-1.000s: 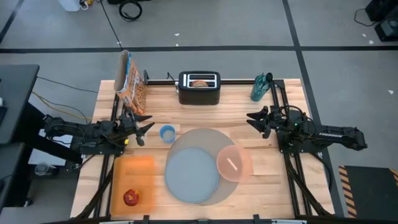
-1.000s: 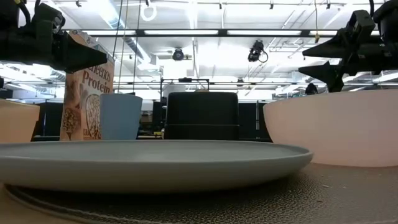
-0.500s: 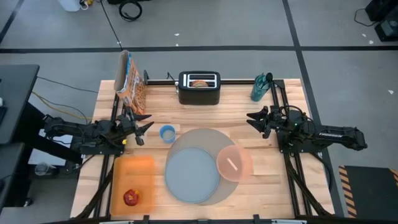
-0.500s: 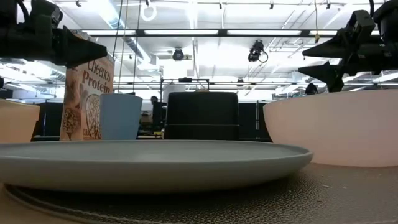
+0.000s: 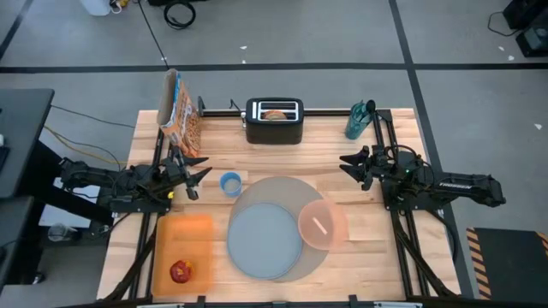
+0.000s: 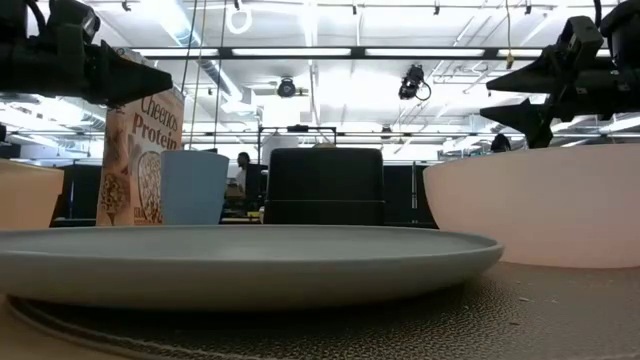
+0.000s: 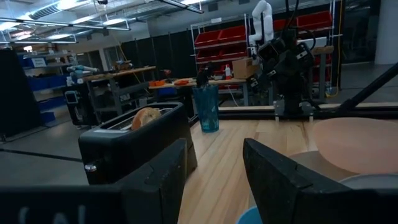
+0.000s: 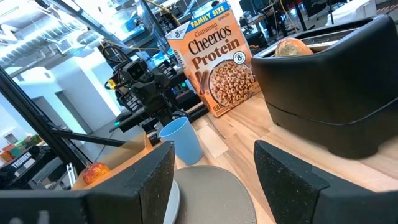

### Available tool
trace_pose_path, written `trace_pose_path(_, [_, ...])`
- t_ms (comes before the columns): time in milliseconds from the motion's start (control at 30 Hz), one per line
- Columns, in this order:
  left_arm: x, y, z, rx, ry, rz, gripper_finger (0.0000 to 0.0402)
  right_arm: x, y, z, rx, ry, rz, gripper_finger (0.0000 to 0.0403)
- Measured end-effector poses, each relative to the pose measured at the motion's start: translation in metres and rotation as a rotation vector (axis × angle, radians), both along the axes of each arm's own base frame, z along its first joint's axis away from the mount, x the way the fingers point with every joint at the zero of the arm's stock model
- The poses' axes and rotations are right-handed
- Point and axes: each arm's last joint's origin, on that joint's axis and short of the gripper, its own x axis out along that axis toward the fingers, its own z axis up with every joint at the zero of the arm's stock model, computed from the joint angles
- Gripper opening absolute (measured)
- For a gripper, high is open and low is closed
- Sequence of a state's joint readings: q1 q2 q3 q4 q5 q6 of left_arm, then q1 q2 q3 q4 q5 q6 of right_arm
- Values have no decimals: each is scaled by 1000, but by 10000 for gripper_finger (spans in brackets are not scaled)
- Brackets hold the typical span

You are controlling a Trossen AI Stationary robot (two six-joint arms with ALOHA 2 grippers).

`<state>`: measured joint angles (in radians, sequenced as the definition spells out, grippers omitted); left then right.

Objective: Arrange a breakfast setting
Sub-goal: Pour the cereal from the yellow cereal box into the orange bowl

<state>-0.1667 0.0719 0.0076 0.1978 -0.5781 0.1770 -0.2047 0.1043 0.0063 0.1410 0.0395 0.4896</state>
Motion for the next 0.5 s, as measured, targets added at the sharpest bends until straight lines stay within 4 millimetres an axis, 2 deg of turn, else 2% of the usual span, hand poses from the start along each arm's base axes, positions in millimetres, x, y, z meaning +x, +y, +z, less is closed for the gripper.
trace_pose_path(200, [0, 0, 3, -51, -50, -7, 167, -1, -3, 6, -46, -54, -95, 228])
trace_pose_path(333, [0, -1, 5, -106, -63, -46, 167, -3, -3, 18, -106, -158, -137, 228])
trace_pose_path(500, [-8, 1, 37, -112, -95, -40, 167, -10, -2, 37, -110, -379, -137, 228])
